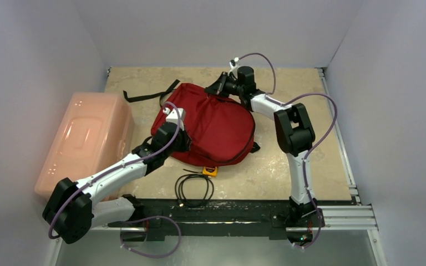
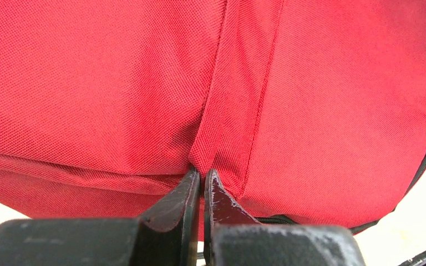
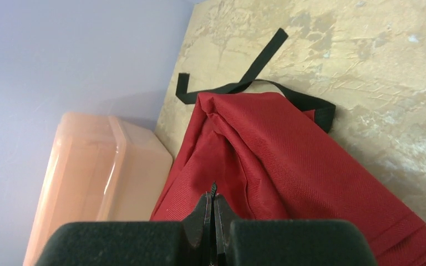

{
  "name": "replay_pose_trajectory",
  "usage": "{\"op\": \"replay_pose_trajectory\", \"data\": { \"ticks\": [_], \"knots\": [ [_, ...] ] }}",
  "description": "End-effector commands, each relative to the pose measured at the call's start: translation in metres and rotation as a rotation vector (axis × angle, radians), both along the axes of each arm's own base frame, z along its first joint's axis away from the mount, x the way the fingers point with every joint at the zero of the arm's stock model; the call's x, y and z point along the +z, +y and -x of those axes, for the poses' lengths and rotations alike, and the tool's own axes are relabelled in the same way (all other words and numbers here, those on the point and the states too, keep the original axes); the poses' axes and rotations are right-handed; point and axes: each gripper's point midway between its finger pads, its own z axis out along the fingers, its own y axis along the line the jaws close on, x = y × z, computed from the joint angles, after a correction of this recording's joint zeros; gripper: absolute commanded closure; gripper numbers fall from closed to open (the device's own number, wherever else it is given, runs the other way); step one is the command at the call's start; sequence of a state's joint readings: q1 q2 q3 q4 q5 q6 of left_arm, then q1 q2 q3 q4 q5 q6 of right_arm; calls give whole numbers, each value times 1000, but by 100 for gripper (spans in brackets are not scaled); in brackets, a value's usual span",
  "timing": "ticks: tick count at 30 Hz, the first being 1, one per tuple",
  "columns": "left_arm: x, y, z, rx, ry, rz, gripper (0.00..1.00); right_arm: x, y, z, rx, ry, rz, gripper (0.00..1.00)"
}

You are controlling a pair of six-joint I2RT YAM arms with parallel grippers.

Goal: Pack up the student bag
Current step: Zip the student bag at the center of the board, then pick up the student bag at the center of the board.

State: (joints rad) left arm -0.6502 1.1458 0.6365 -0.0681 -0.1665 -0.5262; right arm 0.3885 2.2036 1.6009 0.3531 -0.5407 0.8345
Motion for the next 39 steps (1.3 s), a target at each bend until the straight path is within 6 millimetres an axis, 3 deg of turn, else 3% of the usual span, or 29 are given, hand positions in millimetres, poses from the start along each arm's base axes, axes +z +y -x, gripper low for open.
{"op": "replay_pose_trajectory", "data": {
  "ticks": [1, 4, 6, 11, 15, 19, 22, 25, 31, 34, 36, 37, 38, 39],
  "knots": [
    [-22, 10, 18, -30, 76, -71, 100, 67, -13, -33, -35, -212, 15, 99],
    [-19, 9, 18, -21, 93, -63, 100, 68, -27, -25, -23, -183, 202, 68],
    [-16, 8, 19, -14, 112, -64, 98, 71, -48, -11, -27, -169, 355, 57],
    [-1, 2, 18, -15, 107, -16, 65, 69, -116, 43, -169, -114, 592, 33],
    [19, -5, 18, -45, 82, 33, 56, 54, -164, 93, -284, -28, 614, 2],
    [40, -12, 22, -80, 70, 78, 52, 29, -175, 150, -191, 80, 421, 1],
    [60, -12, 26, -98, 45, 118, 32, 2, -167, 191, -122, 146, 312, 1],
    [85, -17, 36, -157, 12, 171, 17, -26, -167, 215, -120, 196, 274, 1],
    [149, -17, 53, -261, -92, 213, 14, -32, -149, 208, -89, 180, 193, 8],
    [178, -14, 64, -305, -149, 217, 14, -26, -124, 207, -38, 184, 141, 22],
    [194, -10, 70, -327, -187, 219, 14, -26, -105, 208, -10, 198, 143, 44],
    [201, -9, 73, -335, -205, 217, 14, -28, -101, 208, -15, 212, 158, 61],
    [208, -6, 75, -338, -223, 217, 14, -33, -103, 205, -47, 235, 188, 85],
    [215, -3, 77, -339, -244, 217, 14, -36, -109, 202, -81, 248, 221, 100]
  ]
}}
